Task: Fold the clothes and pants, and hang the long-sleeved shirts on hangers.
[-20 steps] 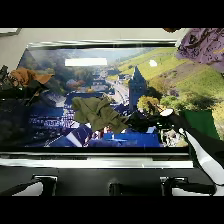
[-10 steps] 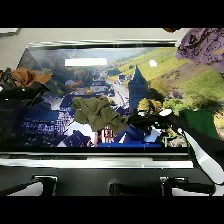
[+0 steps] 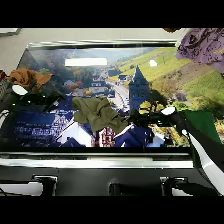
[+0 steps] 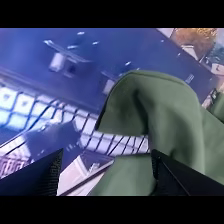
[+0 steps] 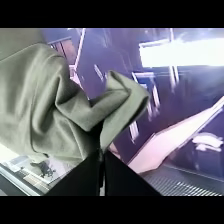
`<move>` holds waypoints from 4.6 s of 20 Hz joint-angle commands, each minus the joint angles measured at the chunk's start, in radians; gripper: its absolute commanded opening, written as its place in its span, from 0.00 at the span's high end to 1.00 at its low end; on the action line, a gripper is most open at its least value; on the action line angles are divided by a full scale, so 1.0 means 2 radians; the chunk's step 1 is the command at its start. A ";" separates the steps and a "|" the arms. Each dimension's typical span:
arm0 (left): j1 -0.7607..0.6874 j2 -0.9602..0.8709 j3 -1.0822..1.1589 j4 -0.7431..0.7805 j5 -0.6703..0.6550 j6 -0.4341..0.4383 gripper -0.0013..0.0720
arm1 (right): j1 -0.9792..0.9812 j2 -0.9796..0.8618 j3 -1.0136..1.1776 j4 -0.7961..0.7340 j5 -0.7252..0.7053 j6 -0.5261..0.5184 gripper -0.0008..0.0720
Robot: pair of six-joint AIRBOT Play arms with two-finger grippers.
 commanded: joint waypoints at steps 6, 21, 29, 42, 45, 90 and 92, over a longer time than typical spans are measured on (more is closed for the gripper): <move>-0.021 -0.060 0.001 -0.045 0.037 0.031 0.18 | 0.000 0.010 0.001 -0.008 0.009 0.016 0.95; -0.014 -0.017 0.169 0.010 -0.010 0.026 0.96 | 0.000 0.073 0.142 -0.188 0.023 0.074 0.95; 0.015 0.164 0.430 0.130 -0.057 0.026 0.96 | 0.000 0.154 0.485 -0.424 0.091 0.122 0.95; 0.014 0.391 0.388 0.290 -0.115 -0.072 0.96 | 0.000 0.307 0.540 -0.572 0.078 0.215 0.95; 0.014 0.340 0.343 0.246 -0.160 -0.072 0.96 | 0.000 0.210 0.540 -0.575 0.080 0.271 0.95; 0.014 -0.047 0.192 0.223 -0.166 -0.051 0.96 | 0.303 0.097 -0.090 -0.101 -0.138 0.360 0.33; 0.014 -0.047 0.192 0.223 -0.166 -0.051 0.96 | 0.303 0.083 -0.089 -0.081 -0.168 0.359 0.33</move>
